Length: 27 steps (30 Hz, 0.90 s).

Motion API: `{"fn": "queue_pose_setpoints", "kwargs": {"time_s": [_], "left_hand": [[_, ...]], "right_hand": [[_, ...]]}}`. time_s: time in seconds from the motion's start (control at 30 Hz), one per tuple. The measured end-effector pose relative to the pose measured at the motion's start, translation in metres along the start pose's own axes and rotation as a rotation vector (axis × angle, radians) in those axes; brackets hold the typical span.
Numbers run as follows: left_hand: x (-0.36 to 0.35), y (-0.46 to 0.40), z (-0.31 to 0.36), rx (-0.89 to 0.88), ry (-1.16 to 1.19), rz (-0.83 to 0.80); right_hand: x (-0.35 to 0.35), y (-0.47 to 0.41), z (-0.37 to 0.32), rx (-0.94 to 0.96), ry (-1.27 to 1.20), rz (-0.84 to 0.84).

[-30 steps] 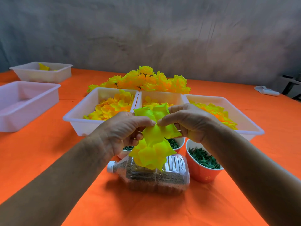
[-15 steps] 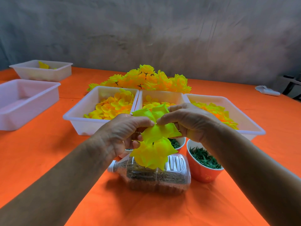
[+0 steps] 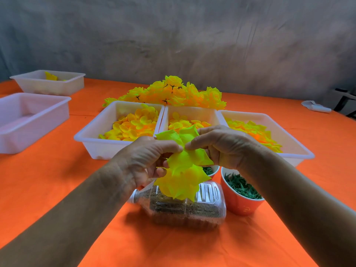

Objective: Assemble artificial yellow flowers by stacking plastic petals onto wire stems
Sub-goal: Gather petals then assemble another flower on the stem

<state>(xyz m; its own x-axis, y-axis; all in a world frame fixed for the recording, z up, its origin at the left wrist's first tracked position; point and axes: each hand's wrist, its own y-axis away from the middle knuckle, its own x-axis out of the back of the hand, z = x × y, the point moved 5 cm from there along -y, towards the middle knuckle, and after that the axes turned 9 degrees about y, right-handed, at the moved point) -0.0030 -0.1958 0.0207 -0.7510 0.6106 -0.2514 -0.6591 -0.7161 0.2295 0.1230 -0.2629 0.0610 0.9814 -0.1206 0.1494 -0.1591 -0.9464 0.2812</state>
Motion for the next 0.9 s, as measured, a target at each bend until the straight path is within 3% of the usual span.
{"fn": "queue_pose_setpoints", "kwargs": {"time_s": [0.57, 0.9], "left_hand": [[-0.019, 0.010, -0.003, 0.077, 0.061, -0.130], [0.000, 0.008, 0.006, -0.098, -0.095, 0.160]], "right_hand": [[-0.004, 0.000, 0.014, -0.097, 0.023, -0.030], [0.003, 0.003, 0.007, -0.027, 0.075, 0.054]]}}
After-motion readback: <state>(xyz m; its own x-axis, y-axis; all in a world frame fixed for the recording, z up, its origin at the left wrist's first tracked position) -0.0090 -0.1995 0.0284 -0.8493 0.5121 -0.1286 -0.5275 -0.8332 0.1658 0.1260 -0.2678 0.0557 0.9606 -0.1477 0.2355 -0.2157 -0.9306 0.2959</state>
